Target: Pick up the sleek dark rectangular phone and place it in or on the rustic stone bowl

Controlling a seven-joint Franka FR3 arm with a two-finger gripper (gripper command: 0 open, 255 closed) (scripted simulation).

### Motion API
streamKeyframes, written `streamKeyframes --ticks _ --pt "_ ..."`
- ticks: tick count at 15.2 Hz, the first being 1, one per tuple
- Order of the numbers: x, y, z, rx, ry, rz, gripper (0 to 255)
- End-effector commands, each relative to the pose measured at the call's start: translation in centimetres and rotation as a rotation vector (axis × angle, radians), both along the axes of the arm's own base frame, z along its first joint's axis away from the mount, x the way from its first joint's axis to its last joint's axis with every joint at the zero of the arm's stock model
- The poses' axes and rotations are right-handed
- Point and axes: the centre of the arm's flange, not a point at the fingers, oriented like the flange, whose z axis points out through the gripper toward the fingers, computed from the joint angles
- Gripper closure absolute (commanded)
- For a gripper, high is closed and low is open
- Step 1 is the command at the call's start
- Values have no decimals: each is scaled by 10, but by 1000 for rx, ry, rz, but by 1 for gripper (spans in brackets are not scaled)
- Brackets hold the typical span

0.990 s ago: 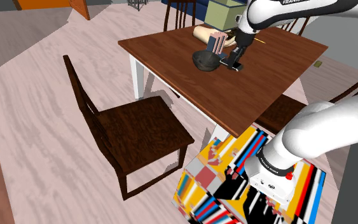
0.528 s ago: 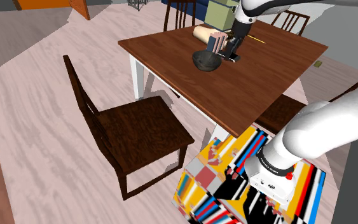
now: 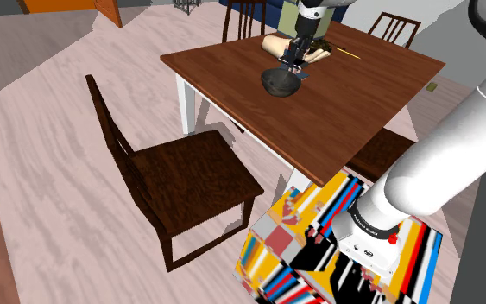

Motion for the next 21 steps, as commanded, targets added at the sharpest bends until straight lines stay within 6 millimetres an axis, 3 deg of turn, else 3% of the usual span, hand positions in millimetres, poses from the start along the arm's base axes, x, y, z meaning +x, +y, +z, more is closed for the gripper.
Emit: streamKeyframes --ticks 1,3,17,21 --pt "25 -9 1 0 0 1 255" --pt "39 -13 1 0 0 1 255" --pt "39 -13 -75 0 0 1 255" --pt "39 -13 -75 0 0 1 255"
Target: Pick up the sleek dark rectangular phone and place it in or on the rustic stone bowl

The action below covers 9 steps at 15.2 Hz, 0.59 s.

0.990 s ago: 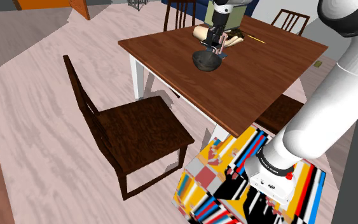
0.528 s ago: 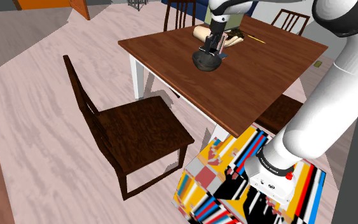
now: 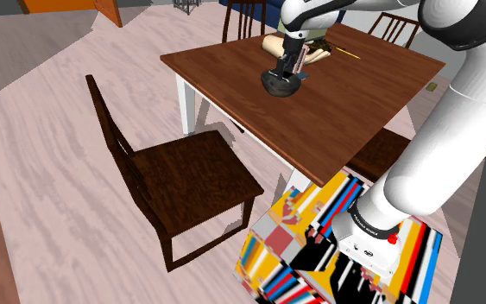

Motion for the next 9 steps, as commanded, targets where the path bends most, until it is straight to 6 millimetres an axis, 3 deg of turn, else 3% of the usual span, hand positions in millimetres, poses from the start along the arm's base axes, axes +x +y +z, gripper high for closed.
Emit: streamKeyframes --ticks 1,4,5,9 --pt "0 0 0 0 0 0 255" --pt "0 0 0 0 0 0 255" --pt "0 0 0 0 0 0 0" --pt "0 0 0 0 0 0 0"
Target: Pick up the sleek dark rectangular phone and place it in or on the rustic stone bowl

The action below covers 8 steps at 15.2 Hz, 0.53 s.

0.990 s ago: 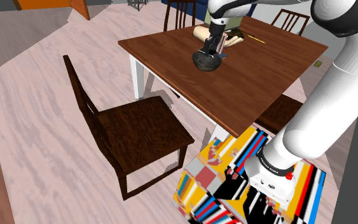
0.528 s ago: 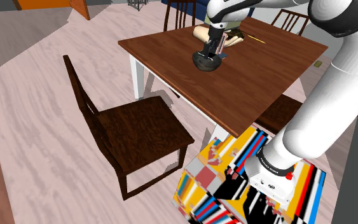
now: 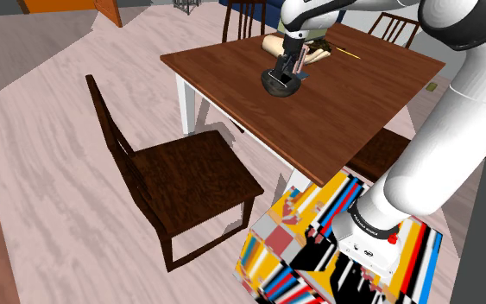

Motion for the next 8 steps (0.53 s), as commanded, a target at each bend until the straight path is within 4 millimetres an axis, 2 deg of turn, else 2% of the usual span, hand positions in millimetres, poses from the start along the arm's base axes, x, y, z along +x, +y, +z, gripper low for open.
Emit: streamKeyframes --ticks 1,5,8 --pt "0 0 0 0 0 0 0" --pt "-2 3 50 0 0 0 0" --pt "-2 3 50 0 0 0 0"
